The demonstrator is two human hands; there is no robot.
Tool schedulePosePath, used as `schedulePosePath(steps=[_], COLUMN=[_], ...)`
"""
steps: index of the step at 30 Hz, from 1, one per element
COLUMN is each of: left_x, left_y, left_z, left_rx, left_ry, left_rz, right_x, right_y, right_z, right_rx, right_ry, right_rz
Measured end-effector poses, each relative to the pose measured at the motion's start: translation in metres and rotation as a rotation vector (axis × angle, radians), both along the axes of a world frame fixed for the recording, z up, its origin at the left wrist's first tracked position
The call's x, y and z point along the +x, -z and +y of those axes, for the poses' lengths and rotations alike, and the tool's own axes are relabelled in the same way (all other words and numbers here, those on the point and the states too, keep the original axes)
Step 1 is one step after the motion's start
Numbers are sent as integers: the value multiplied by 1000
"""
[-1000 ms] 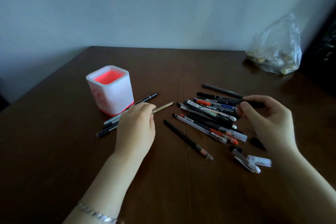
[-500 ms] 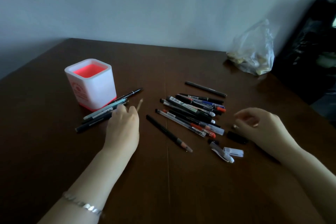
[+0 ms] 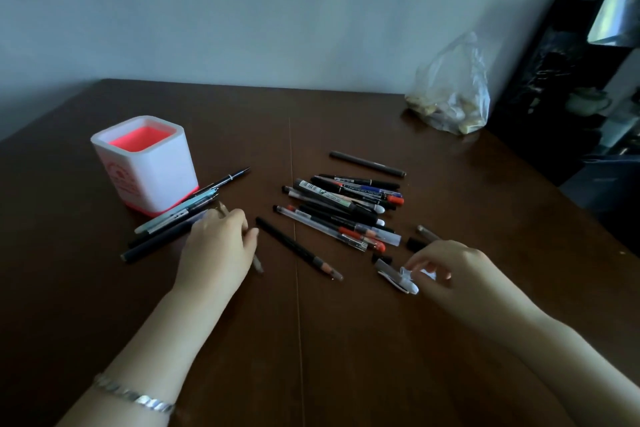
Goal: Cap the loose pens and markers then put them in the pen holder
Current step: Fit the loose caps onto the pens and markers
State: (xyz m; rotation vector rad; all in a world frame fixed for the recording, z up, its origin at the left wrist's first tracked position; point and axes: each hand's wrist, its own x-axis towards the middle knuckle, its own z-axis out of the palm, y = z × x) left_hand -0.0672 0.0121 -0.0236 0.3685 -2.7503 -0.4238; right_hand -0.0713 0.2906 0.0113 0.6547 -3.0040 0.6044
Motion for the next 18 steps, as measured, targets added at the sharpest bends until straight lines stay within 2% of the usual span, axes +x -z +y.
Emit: schedulePosePath(steps=[9, 11, 14, 16, 18], left_x=[3, 6, 12, 15, 15], left_y=[-14, -16, -22, -23, -22], left_z=[7, 13, 24, 30, 34], left_rx=[19, 98, 216, 316, 461], left_ry=[-132, -75, 124, 230, 283], left_rz=[-61, 35, 181, 175, 81], right_x=[7, 9, 11, 9, 7], right_y=[9, 15, 23, 28, 31], right_z=[4, 2, -5, -9, -12], right_rx=[-9, 3, 1, -18, -39], right_ry=[46, 59, 77, 91, 123], right_rz=[-8, -3, 26, 70, 99])
